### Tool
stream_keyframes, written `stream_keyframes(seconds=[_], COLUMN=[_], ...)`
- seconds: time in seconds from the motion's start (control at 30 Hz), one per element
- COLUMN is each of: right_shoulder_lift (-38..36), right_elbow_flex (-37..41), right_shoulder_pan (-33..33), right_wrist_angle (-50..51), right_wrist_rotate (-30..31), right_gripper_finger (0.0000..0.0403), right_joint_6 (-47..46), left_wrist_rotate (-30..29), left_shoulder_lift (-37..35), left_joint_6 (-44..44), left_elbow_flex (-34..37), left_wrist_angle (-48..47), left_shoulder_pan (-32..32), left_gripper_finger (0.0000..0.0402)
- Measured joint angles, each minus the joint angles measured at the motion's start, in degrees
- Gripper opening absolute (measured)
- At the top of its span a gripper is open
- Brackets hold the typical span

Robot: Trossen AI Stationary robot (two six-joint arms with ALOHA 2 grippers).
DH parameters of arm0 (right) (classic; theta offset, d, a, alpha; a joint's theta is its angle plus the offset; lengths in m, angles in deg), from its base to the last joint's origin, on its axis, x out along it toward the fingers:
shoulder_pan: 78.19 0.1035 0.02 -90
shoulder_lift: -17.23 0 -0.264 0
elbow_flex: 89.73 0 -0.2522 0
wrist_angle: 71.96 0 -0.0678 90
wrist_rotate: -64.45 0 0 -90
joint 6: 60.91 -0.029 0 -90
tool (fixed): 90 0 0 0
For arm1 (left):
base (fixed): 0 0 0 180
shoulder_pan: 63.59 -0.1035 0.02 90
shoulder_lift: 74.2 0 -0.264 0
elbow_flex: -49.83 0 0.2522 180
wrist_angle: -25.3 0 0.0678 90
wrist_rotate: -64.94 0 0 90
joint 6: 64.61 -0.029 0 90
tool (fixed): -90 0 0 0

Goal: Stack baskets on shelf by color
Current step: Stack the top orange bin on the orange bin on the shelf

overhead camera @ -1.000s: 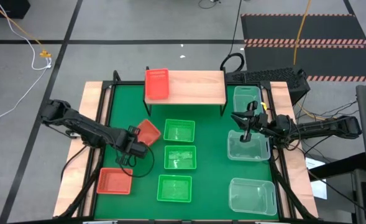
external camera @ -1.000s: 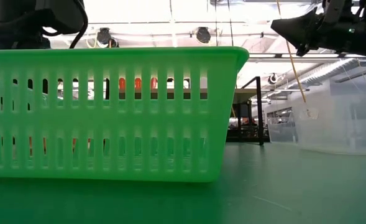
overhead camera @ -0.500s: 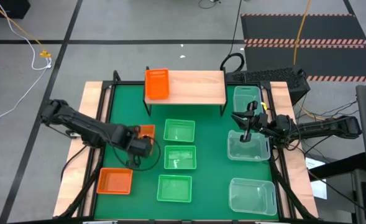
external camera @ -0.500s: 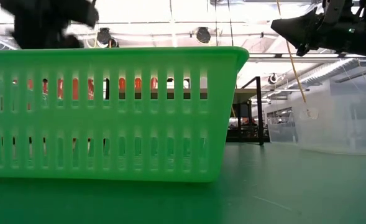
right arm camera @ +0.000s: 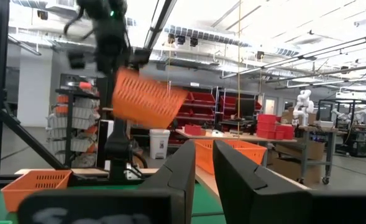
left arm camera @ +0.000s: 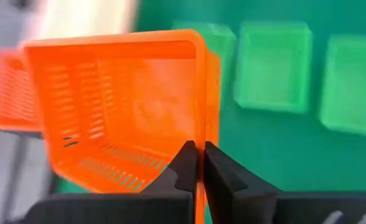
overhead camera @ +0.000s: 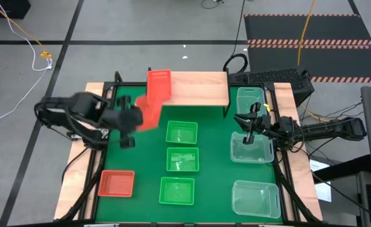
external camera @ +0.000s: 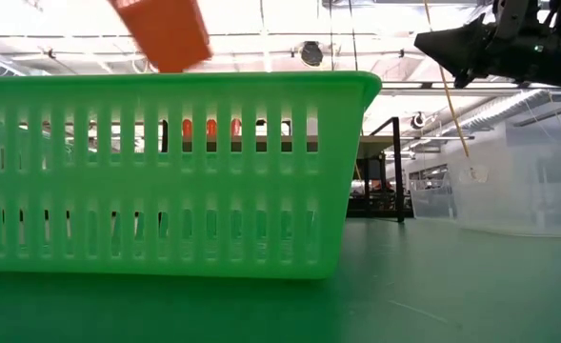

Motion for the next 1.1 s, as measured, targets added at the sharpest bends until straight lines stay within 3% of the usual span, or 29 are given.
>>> stream_keyframes(seconds=[0.17,0.27,0.47,0.67,0.9,1.1], right_shoulder_lift=[0.0,0.0,0.0,0.2,0.6,1.0], right_elbow_flex=[0.0,0.0,0.0,0.0,0.0,0.0], right_shoulder_pan=[0.0,0.0,0.0,0.0,0.0,0.0], right_wrist_angle=[0.3,0.3,0.1,0.3,0.8,2.8], right_wrist_rotate=[0.1,0.1,0.1,0.1,0.1,0.1], right_gripper_finger=[0.005,0.005,0.005,0.005,0.005,0.005], right_joint_6=[0.6,0.9,1.1,0.9,1.0,0.9], left_wrist_rotate=[-13.1,-16.8,-14.8,-9.5,-9.0,-7.3], left_shoulder_lift=[0.0,0.0,1.7,7.9,14.2,14.7], left_joint_6=[-10.4,-17.7,-29.8,-32.8,-33.8,-32.9], left_elbow_flex=[-2.9,-1.4,3.0,3.5,3.5,3.5], left_wrist_angle=[0.6,5.1,20.9,22.5,20.1,16.8], left_shoulder_pan=[-5.2,-10.1,-21.4,-29.2,-31.1,-30.4], left_gripper_finger=[0.0008,0.0009,0.0007,0.0014,0.0009,0.0023])
